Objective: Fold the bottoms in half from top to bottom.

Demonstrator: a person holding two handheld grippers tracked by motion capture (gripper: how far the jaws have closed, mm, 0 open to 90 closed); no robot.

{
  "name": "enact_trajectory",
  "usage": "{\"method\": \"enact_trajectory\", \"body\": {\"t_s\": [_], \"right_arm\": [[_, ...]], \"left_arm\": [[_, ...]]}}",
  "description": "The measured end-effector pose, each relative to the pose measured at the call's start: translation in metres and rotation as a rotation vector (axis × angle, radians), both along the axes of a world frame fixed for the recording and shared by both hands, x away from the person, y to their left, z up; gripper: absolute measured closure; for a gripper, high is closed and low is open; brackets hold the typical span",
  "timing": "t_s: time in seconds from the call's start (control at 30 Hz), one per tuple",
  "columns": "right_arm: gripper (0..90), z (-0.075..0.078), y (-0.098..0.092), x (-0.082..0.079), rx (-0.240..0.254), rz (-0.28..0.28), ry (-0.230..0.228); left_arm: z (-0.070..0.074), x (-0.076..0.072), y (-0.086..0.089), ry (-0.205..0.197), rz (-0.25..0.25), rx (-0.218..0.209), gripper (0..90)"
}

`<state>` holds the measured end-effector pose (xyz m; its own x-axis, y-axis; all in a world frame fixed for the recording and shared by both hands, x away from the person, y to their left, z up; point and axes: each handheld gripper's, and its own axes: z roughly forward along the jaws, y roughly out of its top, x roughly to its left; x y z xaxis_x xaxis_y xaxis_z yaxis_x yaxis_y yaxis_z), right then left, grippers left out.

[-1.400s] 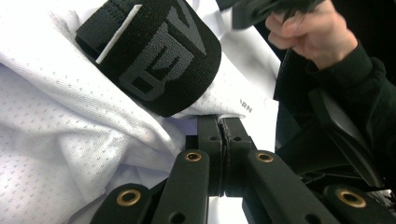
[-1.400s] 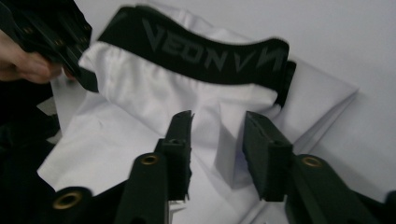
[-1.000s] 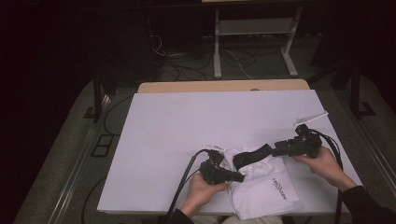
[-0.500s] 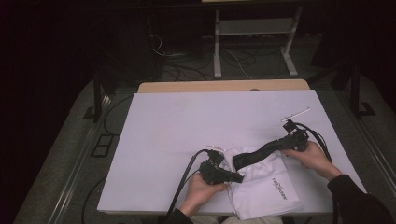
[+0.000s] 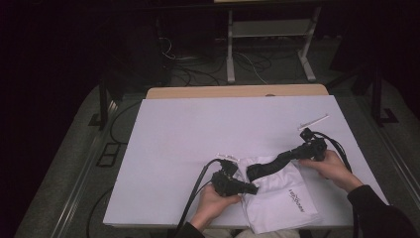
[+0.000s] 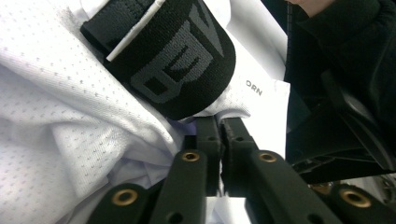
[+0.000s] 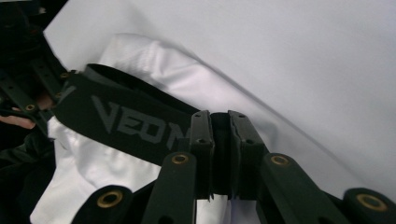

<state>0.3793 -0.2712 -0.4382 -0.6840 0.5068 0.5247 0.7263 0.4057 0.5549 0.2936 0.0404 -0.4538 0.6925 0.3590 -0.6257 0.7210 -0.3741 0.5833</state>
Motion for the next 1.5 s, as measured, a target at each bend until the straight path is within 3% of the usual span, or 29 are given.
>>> {"method": "enact_trajectory", "body": {"t_s": [0.17, 0.3, 0.47, 0.53, 1.0, 1.23, 1.4, 1.5], "right_arm": [[80.8, 0.006, -0.003, -0.005, 0.022, 0.014, -0.015], [81.1, 0.011, -0.006, -0.013, 0.041, 0.017, -0.038], [81.2, 0.014, -0.01, -0.019, 0.066, 0.018, -0.045], [81.2, 0.016, -0.012, -0.022, 0.079, 0.02, -0.052], [81.2, 0.017, -0.021, -0.05, 0.122, 0.049, -0.058], [81.0, 0.017, -0.025, -0.055, 0.147, 0.056, -0.053], [80.7, 0.017, -0.026, -0.06, 0.153, 0.082, -0.058], [80.3, 0.018, -0.027, -0.065, 0.152, 0.106, -0.062]], "left_arm": [[0.004, -0.001, 0.003, -0.042, 0.016, 0.018, 72.3], [0.01, -0.002, 0.007, -0.068, 0.031, 0.025, 59.1], [0.019, -0.004, 0.013, -0.112, 0.079, 0.036, 49.3], [0.026, -0.004, 0.017, -0.144, 0.094, 0.028, 47.7], [0.057, 0.013, 0.015, -0.222, 0.128, -0.041, 36.4], [0.061, 0.024, 0.019, -0.244, 0.137, -0.042, 29.8], [0.058, 0.033, 0.026, -0.241, 0.152, -0.047, 23.9], [0.057, 0.042, 0.033, -0.259, 0.172, -0.047, 21.1]]}}
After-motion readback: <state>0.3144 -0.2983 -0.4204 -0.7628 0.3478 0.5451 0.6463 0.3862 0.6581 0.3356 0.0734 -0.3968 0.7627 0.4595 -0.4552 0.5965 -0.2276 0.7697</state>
